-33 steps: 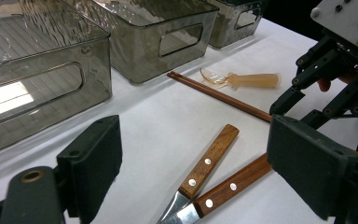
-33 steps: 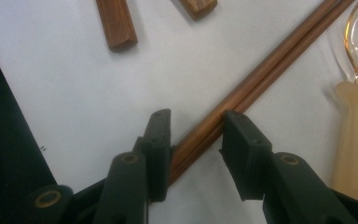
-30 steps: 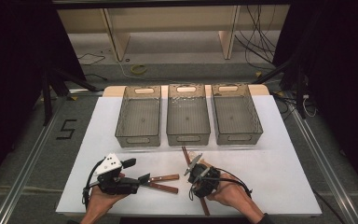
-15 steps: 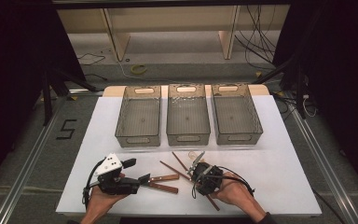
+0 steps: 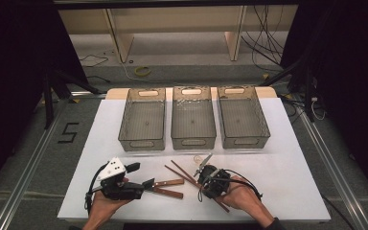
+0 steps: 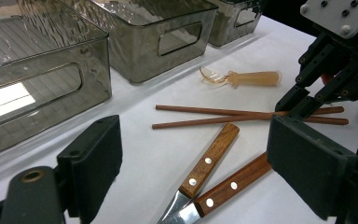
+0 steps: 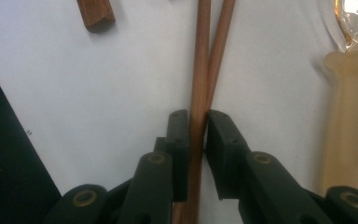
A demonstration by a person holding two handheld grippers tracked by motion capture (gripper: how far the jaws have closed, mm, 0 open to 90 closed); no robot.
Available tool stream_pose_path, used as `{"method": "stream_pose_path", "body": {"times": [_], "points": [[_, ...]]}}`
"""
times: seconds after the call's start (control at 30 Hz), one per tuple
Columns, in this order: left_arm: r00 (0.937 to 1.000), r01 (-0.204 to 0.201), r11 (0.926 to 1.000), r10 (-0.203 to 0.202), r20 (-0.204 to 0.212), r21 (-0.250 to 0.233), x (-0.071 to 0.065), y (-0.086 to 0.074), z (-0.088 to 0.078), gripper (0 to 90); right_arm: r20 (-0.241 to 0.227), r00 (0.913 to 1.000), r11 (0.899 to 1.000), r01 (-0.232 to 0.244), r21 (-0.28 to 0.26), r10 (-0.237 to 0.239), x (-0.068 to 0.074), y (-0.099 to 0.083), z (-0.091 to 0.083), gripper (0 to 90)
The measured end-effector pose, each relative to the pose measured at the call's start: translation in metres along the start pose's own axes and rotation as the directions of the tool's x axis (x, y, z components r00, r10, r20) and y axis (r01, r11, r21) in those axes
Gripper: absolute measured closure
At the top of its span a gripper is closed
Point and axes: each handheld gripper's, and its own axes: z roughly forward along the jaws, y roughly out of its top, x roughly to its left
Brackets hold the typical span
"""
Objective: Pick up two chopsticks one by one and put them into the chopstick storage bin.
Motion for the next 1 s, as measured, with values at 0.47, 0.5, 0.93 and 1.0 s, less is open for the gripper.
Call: {"method": "stream_pose_path", "body": {"times": [0.47, 0.5, 0.93, 1.0], "points": [[1.0, -0.003, 1.0, 0.003, 0.002, 0.003, 0.0, 0.0, 0.001, 17.8, 0.021, 0.9996, 1.0, 0.02, -0.004, -0.019, 0.001, 0.001, -0.004, 83.2], [1.0, -0.003, 1.0, 0.003, 0.002, 0.003, 0.0, 0.0, 0.001, 17.8, 0.02, 0.9996, 1.0, 0.019, -0.006, -0.019, 0.0, 0.001, -0.004, 83.3], [1.0, 0.0, 1.0, 0.0, 0.0, -0.001, 0.0, 0.0, 0.0, 17.8, 0.006, 1.0, 0.998, -0.005, -0.066, 0.005, -0.004, -0.001, -0.019, 84.1], [1.0, 0.001, 1.0, -0.001, -0.002, -0.002, 0.0, 0.0, 0.0, 17.8, 0.013, 0.9999, 0.997, -0.009, -0.083, 0.01, -0.006, -0.001, -0.023, 84.2]]}}
